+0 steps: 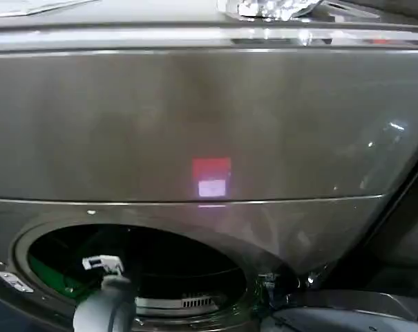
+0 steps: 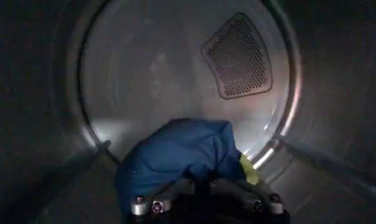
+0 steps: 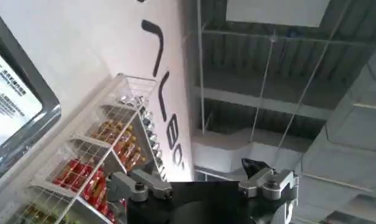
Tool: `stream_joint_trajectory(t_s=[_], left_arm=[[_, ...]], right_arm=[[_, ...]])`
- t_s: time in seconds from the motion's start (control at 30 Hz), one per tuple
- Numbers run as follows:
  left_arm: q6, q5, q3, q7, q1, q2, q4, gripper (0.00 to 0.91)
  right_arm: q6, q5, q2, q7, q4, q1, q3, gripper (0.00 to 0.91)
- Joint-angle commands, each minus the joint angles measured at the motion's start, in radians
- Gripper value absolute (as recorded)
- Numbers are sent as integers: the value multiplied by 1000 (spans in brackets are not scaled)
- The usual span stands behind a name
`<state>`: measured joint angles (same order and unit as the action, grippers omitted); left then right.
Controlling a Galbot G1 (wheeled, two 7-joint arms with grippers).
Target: Grasp the clothes from the dryer.
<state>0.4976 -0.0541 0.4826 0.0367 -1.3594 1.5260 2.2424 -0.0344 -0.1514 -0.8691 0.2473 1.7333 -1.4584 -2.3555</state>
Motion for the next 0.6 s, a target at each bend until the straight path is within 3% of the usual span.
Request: stream_joint_trajectory(t_s=[0.03,0.6], left_arm=[[-14,38,-9,7,-65,1,43,0],[-14,48,-13,22,-76,-1,50,0]], right_arm=[[-3,-22,1,-2,6,0,-2,907],[-13,-13,-1,11,14,0,-10,907]])
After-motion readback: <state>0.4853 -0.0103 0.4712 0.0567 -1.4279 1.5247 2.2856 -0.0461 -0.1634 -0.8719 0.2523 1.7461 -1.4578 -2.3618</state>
